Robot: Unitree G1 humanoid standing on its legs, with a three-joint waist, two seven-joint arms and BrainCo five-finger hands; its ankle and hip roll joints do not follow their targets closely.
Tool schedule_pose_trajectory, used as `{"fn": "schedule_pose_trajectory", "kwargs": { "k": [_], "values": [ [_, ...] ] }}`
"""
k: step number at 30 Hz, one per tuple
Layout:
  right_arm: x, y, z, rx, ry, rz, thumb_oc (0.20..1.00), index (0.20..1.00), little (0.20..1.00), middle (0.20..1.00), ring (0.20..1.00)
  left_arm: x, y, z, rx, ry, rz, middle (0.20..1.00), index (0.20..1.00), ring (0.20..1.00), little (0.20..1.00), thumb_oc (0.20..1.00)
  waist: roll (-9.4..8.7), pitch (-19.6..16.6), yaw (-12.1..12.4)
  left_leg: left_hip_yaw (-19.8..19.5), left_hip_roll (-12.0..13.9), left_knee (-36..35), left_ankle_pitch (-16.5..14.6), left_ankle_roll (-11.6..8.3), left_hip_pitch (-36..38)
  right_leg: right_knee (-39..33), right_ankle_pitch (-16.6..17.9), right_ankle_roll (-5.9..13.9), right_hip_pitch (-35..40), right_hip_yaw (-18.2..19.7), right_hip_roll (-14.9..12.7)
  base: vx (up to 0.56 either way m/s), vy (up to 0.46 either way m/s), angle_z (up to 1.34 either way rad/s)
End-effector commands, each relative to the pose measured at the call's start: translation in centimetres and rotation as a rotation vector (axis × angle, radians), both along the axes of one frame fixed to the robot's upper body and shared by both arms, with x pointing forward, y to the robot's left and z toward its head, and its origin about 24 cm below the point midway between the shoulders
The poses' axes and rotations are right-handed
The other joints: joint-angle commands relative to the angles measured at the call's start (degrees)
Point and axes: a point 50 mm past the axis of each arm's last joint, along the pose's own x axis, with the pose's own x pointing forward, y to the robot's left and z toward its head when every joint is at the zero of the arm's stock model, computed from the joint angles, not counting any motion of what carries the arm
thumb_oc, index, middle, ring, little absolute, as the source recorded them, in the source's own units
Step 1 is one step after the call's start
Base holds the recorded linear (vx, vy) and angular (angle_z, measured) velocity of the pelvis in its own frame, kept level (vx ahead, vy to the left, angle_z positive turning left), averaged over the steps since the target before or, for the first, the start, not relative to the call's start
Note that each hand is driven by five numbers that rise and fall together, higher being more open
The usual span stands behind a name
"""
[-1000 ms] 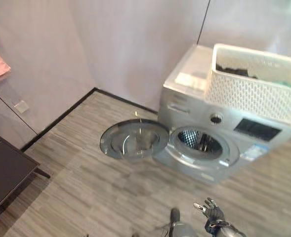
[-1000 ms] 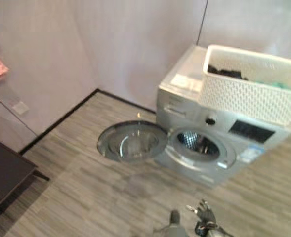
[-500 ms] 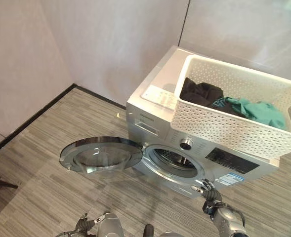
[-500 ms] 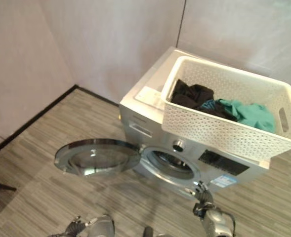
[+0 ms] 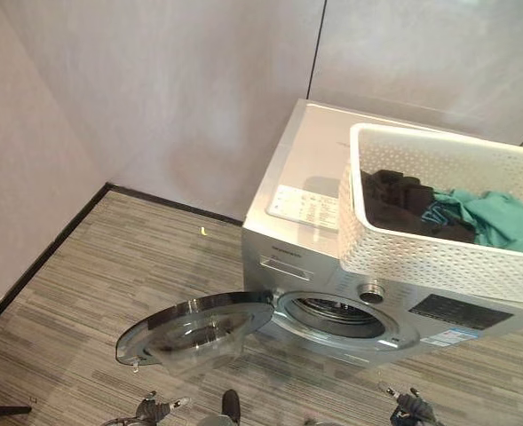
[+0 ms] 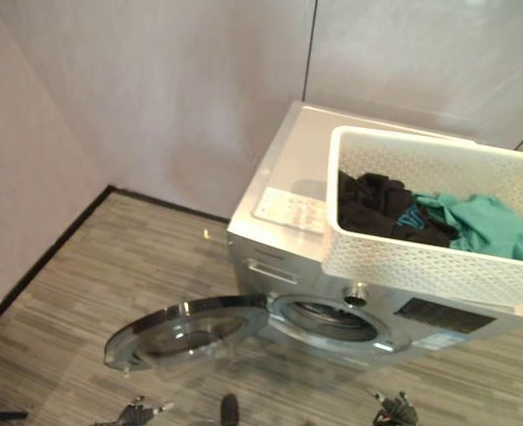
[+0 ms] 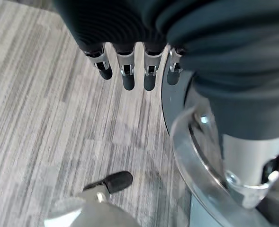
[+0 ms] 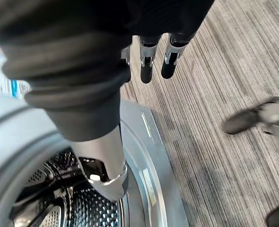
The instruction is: Grab the laundry basket,head to the washer,open it,put in the laundry and shut it.
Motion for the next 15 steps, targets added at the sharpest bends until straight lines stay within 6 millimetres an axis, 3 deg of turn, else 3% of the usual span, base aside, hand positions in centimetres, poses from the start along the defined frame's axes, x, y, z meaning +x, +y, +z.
{"fn": "schedule_pose_trajectory", "kwargs": {
  "k": [1,3,7,8,11,12,14,15],
  "values": [
    [-0.2,-3.6,1.1,-0.013,-0.072,-0.274,1.000,1.000,1.000,1.000,1.000,-2.5,0.2,-0.5,0.022,0.085,0.014,1.000,1.000,1.000,1.000,1.000,1.13,-2.90,1.41,0.66,3.19,3.57,-4.79,-3.22,-0.33,3.78,2.66,2.32,-1.93,-0.46,-0.86,0.02,0.023,-0.06],
    [-3.0,-5.4,1.1,-0.030,0.013,-0.383,1.000,1.000,1.000,1.000,1.000,-2.6,0.1,-0.6,0.018,0.097,0.004,1.000,1.000,1.000,1.000,1.000,0.90,-3.64,1.11,0.93,2.78,2.04,-4.66,-3.24,0.63,3.16,3.27,2.94,-1.56,-1.07,-1.29,0.01,0.017,-0.04],
    [-5.3,-7.2,1.6,-0.041,0.059,-0.486,1.000,1.000,1.000,1.000,1.000,-2.3,0.0,-0.6,0.006,0.093,-0.004,1.000,1.000,1.000,1.000,1.000,0.75,-3.99,0.93,1.02,2.57,0.85,-4.50,-3.28,1.34,2.54,3.59,3.32,-1.27,-1.43,-1.52,0.00,0.002,-0.01],
    [-6.9,-8.9,2.4,-0.074,0.081,-0.560,1.000,1.000,1.000,1.000,1.000,-2.0,0.0,-0.5,0.007,0.083,-0.010,1.000,1.000,1.000,1.000,1.000,0.41,-4.27,0.84,0.93,2.63,0.52,-4.43,-3.39,1.39,2.09,3.99,3.56,-1.16,-2.09,-1.64,0.00,0.000,0.00],
    [-7.6,-11.8,4.3,-0.167,0.047,-0.612,1.000,1.000,1.000,1.000,1.000,-1.6,0.2,-0.4,0.009,0.069,-0.001,1.000,1.000,1.000,1.000,1.000,-0.33,-4.34,0.30,1.04,2.84,0.28,-4.43,-3.69,1.34,1.21,4.85,3.95,-1.24,-2.42,-1.60,-0.04,-0.031,0.05],
    [-7.6,-11.8,4.3,-0.168,0.048,-0.612,1.000,1.000,1.000,1.000,1.000,-1.6,0.1,-0.4,0.008,0.069,-0.002,1.000,1.000,1.000,1.000,1.000,-0.29,-4.36,0.34,1.05,2.84,0.28,-4.44,-3.69,1.34,1.14,4.89,3.95,-1.21,-2.41,-1.59,-0.04,-0.025,0.05],
    [-7.2,-12.5,4.8,-0.201,0.020,-0.616,1.000,1.000,1.000,1.000,1.000,-1.7,0.1,-0.4,0.009,0.074,0.005,1.000,1.000,1.000,1.000,1.000,-0.42,-4.41,0.18,1.22,2.99,0.28,-4.45,-3.76,1.33,0.72,5.15,3.98,-1.29,-2.37,-1.54,-0.02,-0.011,-0.02],
    [-5.8,-13.7,6.2,-0.288,-0.050,-0.578,1.000,1.000,1.000,1.000,1.000,-2.2,0.2,-0.5,0.008,0.087,0.035,1.000,1.000,1.000,1.000,1.000,-0.59,-4.41,-0.38,1.64,3.23,0.28,-4.76,-3.87,1.69,0.21,5.23,4.10,-1.24,-2.20,-1.53,-0.03,-0.028,-0.06]
  ]
}}
